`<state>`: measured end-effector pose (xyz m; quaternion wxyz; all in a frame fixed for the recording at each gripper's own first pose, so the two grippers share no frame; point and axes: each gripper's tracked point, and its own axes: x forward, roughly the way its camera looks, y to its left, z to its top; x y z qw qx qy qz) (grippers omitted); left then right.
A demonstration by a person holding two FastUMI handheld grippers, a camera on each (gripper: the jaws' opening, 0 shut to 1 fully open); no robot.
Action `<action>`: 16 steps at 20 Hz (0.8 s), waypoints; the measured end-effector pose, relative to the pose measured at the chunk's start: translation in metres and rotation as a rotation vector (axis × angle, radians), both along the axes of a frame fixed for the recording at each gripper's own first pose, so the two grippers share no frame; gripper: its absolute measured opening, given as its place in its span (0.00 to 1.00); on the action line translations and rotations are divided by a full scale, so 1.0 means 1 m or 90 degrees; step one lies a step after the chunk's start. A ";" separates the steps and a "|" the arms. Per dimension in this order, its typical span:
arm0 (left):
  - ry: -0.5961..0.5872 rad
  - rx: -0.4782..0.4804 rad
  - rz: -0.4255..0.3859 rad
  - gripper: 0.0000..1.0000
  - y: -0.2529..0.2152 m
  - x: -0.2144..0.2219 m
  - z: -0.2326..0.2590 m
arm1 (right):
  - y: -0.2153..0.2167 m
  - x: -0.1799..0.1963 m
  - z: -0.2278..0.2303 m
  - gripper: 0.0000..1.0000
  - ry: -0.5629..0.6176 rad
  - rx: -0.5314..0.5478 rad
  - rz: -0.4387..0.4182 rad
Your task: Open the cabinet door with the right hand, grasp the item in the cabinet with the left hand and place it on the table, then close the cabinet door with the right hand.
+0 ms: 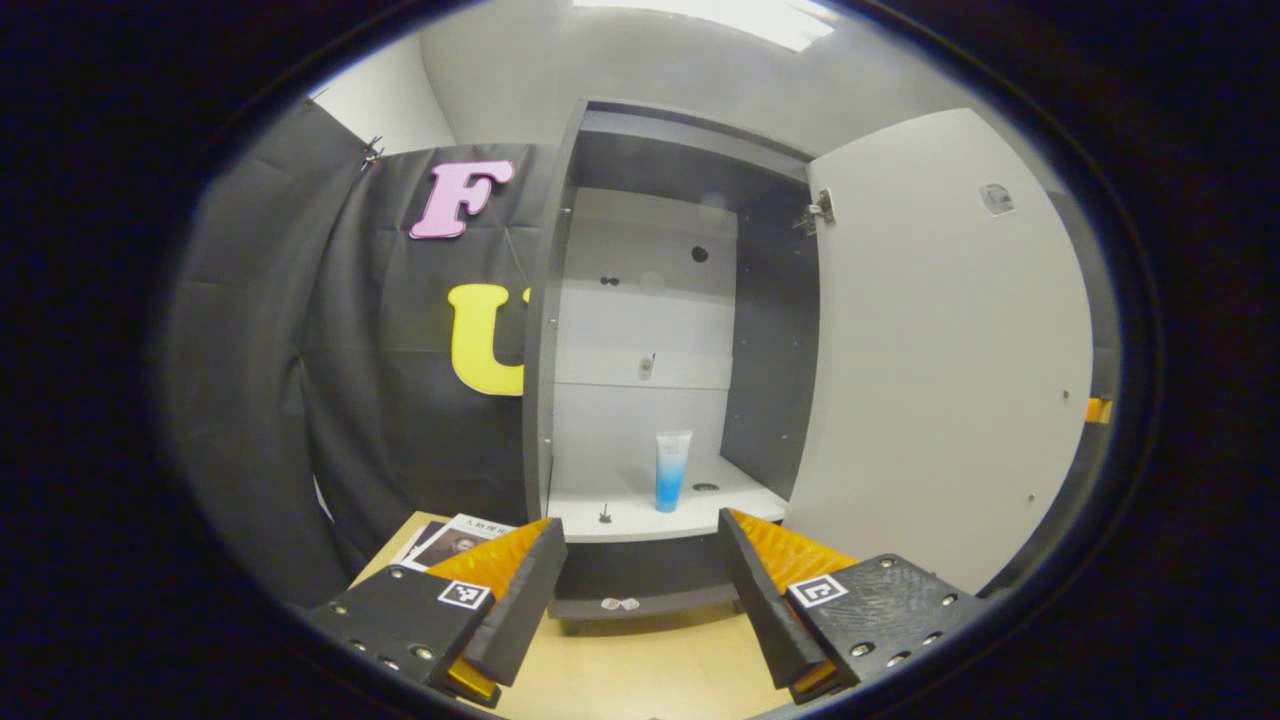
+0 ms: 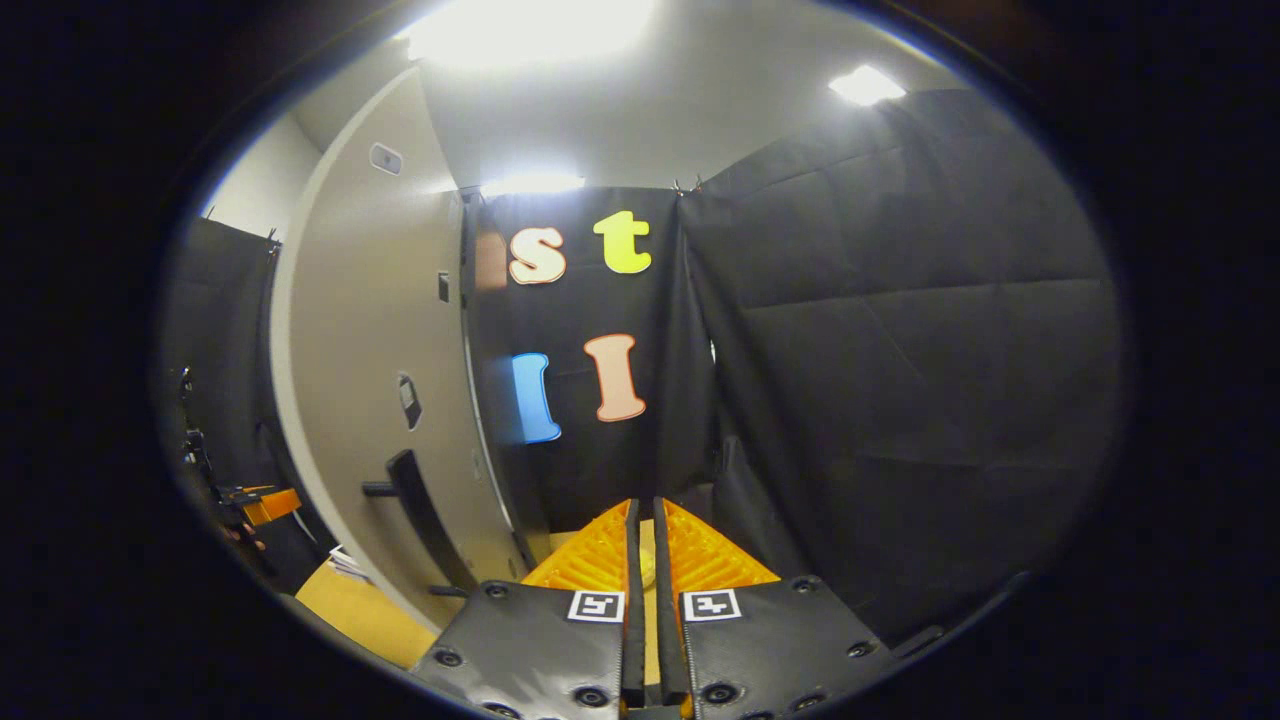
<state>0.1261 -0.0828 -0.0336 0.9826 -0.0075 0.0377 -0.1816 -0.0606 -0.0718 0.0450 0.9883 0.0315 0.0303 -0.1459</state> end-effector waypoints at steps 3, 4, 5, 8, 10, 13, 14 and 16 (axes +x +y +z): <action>-0.024 0.033 0.017 0.92 -0.021 0.033 0.017 | -0.006 0.049 0.000 0.07 -0.010 -0.018 0.034; -0.030 0.039 0.020 0.92 -0.031 0.047 0.017 | -0.008 0.063 -0.002 0.15 -0.014 -0.023 0.051; -0.025 0.037 0.019 0.92 -0.044 0.061 0.015 | -0.012 0.076 -0.004 0.20 -0.012 -0.026 0.063; -0.006 -0.002 0.016 0.92 -0.078 0.104 0.004 | -0.032 0.104 -0.017 0.44 -0.003 -0.043 0.056; 0.000 -0.008 0.021 0.92 -0.092 0.129 0.000 | -0.046 0.119 -0.028 0.56 0.013 -0.041 0.041; 0.004 0.003 0.032 0.92 -0.105 0.160 -0.011 | -0.065 0.136 -0.038 0.55 0.026 -0.051 0.019; 0.007 0.004 0.038 0.92 -0.108 0.171 -0.017 | -0.067 0.140 -0.038 0.60 0.024 -0.051 0.018; 0.010 0.001 0.052 0.92 -0.113 0.193 -0.026 | -0.073 0.144 -0.039 0.77 0.018 -0.051 0.018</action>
